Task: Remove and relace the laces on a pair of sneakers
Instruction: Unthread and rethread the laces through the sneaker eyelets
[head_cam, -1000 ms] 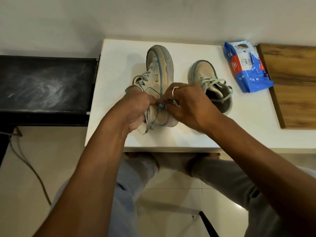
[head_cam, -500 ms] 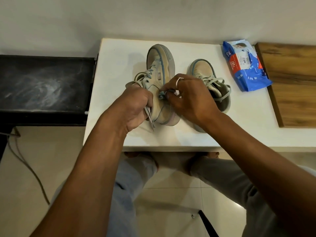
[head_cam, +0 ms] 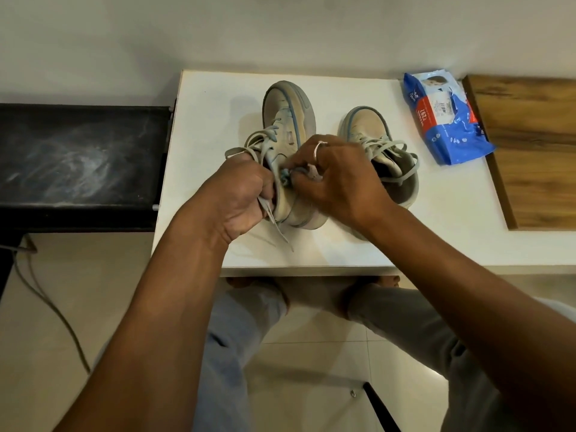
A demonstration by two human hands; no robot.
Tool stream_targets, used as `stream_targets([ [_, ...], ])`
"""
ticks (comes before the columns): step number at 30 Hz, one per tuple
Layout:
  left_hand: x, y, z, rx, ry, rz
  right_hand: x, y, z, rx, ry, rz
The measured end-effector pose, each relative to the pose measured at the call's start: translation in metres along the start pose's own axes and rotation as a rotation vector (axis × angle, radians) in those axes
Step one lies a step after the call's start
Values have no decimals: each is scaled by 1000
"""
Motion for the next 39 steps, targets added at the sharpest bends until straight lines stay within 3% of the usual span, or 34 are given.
stream_targets([
  [6, 1, 1, -2, -10, 29, 1, 7, 6, 4, -92, 59, 7],
  [14, 0, 0, -2, 35, -116, 2, 6, -7, 4, 110, 99, -37],
  [18, 0, -3, 1, 116, -181, -29, 15, -26, 17, 248, 18, -154],
  [24, 0, -2, 3, 139, -195, -39, 7, -23, 5, 136, -46, -135],
  [29, 2, -1, 0, 104, -184, -59, 21, -36, 27, 291, -109, -254],
  [34, 2, 1, -2, 69, -183, -46, 16, -33, 15, 185, -154, -236],
  [39, 3, 4, -2, 80, -144, -3, 4, -27, 4, 77, -75, -86],
])
Point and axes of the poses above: each hand's wrist, its own y-axis towards the middle knuckle, its own z-axis out of the palm, x = y × z, the point moved 6 cm from there along y, towards the middle knuckle, and after that the axes turned 12 degrees about y, right-handed, at the moved point
